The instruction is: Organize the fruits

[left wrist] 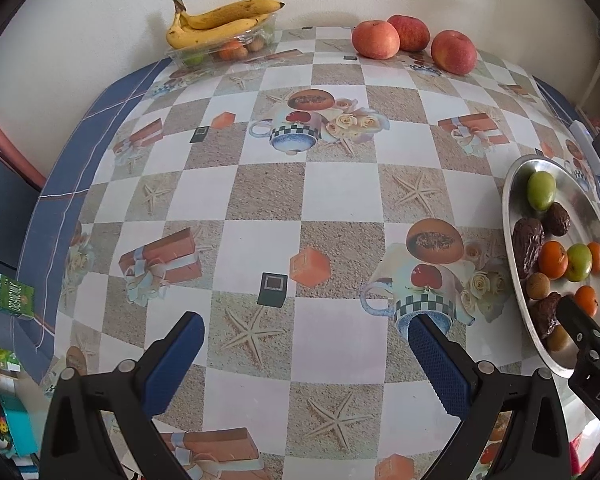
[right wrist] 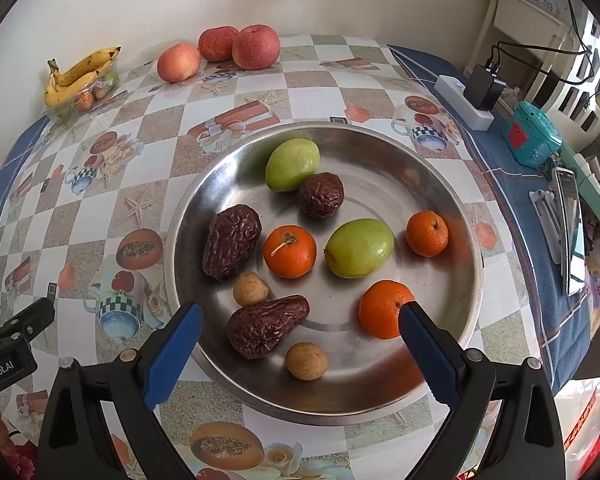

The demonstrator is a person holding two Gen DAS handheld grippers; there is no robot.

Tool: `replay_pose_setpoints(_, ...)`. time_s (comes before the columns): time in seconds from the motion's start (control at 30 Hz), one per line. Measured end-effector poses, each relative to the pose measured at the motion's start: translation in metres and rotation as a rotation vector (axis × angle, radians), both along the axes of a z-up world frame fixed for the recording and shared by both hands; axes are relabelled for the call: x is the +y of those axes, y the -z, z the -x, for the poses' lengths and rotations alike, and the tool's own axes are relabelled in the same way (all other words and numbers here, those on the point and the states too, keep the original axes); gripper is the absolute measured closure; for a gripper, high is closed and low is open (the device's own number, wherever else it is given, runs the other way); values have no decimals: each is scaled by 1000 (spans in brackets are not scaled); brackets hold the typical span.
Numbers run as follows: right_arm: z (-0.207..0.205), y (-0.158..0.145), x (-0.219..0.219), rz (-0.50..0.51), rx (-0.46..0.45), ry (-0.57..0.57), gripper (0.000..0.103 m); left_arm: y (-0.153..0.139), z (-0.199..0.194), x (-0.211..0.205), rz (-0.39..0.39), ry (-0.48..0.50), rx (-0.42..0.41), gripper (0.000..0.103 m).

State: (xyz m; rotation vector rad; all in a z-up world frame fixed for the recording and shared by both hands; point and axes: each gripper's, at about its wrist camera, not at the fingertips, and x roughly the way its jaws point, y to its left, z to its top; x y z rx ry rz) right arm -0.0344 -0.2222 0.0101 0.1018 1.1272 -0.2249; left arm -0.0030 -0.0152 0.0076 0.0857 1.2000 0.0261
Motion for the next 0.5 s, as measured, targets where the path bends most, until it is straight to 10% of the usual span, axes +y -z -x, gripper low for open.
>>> replay_pose_setpoints(0.5, 0, -5, 8, 7, -18, -32, 5, 2, -1, 1, 15, -6, 16, 0)
